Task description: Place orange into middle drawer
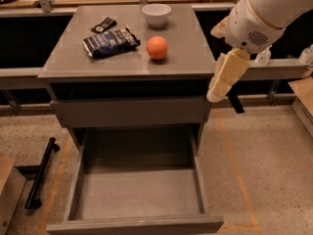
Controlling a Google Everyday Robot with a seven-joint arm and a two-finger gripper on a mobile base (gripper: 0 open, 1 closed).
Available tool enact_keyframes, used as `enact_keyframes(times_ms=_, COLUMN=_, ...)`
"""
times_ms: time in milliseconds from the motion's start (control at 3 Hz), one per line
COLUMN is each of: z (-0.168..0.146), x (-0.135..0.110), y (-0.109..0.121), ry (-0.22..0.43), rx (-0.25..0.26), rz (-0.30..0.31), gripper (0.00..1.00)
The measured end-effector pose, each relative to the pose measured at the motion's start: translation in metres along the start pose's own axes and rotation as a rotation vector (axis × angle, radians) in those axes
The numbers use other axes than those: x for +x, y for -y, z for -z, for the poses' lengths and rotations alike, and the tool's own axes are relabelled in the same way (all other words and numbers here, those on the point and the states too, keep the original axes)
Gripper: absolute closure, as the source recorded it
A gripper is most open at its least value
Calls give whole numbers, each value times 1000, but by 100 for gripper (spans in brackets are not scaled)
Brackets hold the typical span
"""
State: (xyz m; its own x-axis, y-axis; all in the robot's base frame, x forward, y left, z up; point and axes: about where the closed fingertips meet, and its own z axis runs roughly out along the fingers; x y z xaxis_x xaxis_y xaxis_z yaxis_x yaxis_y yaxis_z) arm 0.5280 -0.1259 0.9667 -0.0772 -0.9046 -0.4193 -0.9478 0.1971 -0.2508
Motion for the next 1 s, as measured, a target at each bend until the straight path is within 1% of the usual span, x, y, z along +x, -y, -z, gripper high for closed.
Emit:
enact_keyframes(times_ms=333, z=-4, x=-1, y=2, ry=32, rx=25, rz=-27, gripper=0)
enact_keyframes(times_ms=667, z=-32, x=-13, y=27, ry=83, rx=66, rz=-55, gripper=0)
enact_keyframes(times_ms=1000, z=-62, x=-28, y=66, ry=173, rx=113, rz=-98, gripper=0)
